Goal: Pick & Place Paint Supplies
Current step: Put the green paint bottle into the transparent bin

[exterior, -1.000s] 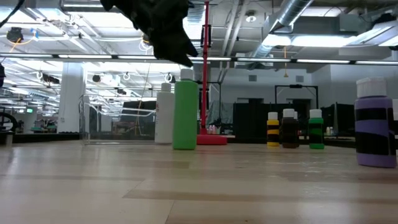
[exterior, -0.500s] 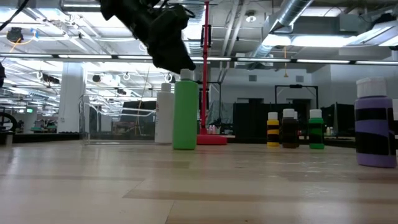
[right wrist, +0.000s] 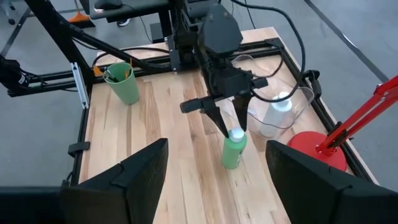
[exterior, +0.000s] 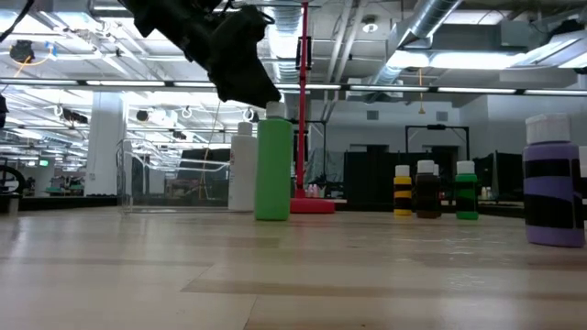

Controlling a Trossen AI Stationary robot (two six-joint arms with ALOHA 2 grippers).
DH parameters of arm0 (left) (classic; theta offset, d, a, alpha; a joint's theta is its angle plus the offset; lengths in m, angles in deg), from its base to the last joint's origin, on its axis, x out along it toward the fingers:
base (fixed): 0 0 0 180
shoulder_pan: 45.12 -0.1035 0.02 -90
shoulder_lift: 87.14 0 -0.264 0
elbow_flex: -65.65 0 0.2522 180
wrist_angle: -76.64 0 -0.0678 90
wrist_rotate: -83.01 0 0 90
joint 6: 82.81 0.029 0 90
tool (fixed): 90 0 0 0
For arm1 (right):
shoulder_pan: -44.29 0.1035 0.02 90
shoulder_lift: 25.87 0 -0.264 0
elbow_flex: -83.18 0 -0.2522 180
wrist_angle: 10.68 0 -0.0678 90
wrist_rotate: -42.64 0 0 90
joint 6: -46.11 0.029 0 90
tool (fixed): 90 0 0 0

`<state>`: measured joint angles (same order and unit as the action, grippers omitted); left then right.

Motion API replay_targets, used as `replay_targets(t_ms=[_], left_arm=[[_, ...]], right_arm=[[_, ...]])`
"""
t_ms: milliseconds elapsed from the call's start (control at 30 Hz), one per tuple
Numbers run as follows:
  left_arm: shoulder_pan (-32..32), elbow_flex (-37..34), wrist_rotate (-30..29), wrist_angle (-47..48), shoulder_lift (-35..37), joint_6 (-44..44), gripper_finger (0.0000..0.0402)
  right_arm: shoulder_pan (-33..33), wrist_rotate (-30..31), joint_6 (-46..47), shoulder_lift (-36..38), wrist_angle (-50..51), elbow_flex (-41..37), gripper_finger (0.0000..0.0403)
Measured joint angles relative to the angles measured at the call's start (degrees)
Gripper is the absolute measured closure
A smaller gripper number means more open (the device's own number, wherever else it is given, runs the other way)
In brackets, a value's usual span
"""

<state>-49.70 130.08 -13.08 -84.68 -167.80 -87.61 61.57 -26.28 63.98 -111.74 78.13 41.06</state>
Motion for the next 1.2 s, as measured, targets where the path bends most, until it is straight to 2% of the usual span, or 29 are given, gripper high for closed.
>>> replay_targets(t_ms=[300, 367, 567, 667, 967, 1200], left_arm=[[0.0, -1.8, -1.0, -3.0, -0.3, -0.1, 0.0195], [0.0, -1.7, -1.0, -2.9, -0.3, -0.2, 0.0208], [0.0, -1.7, -0.7, -3.6, -0.8, 0.4, 0.0287], [0.0, -1.7, 0.0, -3.6, -0.8, 0.5, 0.0307], [0.0, -1.7, -0.9, -2.2, 0.9, -2.0, 0.0313], [0.0, -0.6, -8.6, -2.7, 11.2, -6.4, 0.0314]], right_arm=[[0.0, 0.0, 0.0, 0.0, 0.0, 0.0, 0.0137], [0.0, 0.0, 0.0, 0.0, 0.0, 0.0, 0.0137], [0.0, 0.0, 0.0, 0.0, 0.0, 0.0, 0.0137], [0.0, 0.0, 0.0, 0.0, 0.0, 0.0, 0.0137], [0.0, 0.0, 0.0, 0.0, 0.0, 0.0, 0.0137], [0.0, 0.0, 0.0, 0.0, 0.0, 0.0, 0.0137]])
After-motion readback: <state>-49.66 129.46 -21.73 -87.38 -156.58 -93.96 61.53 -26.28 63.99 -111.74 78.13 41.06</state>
